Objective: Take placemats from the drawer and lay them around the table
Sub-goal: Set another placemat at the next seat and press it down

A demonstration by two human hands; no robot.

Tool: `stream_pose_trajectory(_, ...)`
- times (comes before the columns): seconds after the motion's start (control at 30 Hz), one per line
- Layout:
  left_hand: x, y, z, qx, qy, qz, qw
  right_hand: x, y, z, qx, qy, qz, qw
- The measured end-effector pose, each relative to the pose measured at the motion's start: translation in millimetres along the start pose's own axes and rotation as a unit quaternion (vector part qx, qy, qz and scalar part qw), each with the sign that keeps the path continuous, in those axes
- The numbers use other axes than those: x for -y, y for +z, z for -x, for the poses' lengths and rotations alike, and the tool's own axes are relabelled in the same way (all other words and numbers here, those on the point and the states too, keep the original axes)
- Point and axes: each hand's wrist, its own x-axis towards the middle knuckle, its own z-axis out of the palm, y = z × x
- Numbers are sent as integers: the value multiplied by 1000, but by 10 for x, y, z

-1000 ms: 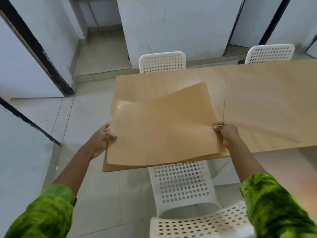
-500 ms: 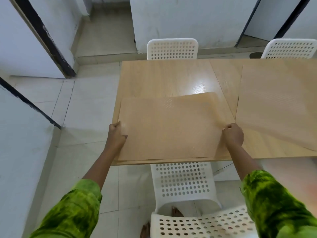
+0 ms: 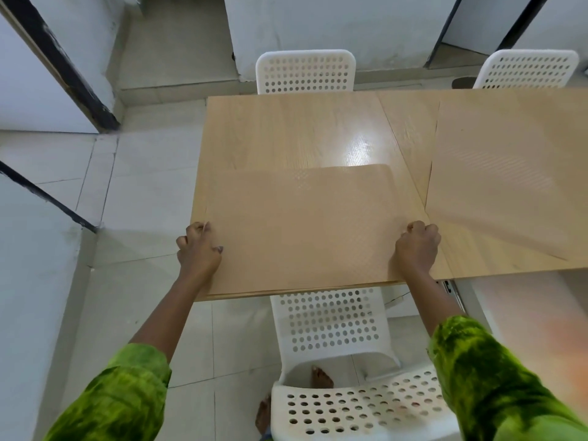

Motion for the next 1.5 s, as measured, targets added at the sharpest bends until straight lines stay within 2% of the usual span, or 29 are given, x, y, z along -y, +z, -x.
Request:
stream_pose_trajectory(0.43, 1, 36, 1, -8, 5, -20, 1000, -94, 100, -7, -37, -110, 71, 991)
stream_pose_trajectory(0.73, -37, 17, 18, 4, 4, -37, 999, -77, 101, -20, -34, -99, 83, 991)
stream_pose_trajectory(0.8, -117, 25, 42, -17, 6, -50, 999, -2, 111, 9, -33, -85, 67, 994)
stream_pose_trajectory(0.87, -303, 44, 40, -57, 42, -65, 995, 163, 144, 44, -32, -85, 38, 995)
stream_pose_trajectory(0.93, -586, 70, -28, -67, 102, -68, 990, 411, 202, 65, -12, -97, 4, 995)
stream_pose_trajectory(1.03, -1013, 131, -270, -23, 163, -62, 984, 853, 326, 42, 48, -148, -44, 987)
stream_pose_trajectory(1.2, -1425, 311, -761, 22, 267, -166, 949, 1496, 647, -126, 165, -298, 29, 940)
stream_pose_trajectory(1.3, -1408, 452, -918, 43, 261, -175, 948, 1601, 826, -213, 191, -324, 77, 924)
stream_pose_trajectory(1.37, -1313, 503, -967, 29, 260, -186, 947, 1569, 875, -257, 193, -326, 103, 920)
stream_pose_trajectory(1.5, -1024, 439, -1064, -10, 224, -184, 957, 1402, 824, -445, 192, -281, 118, 933)
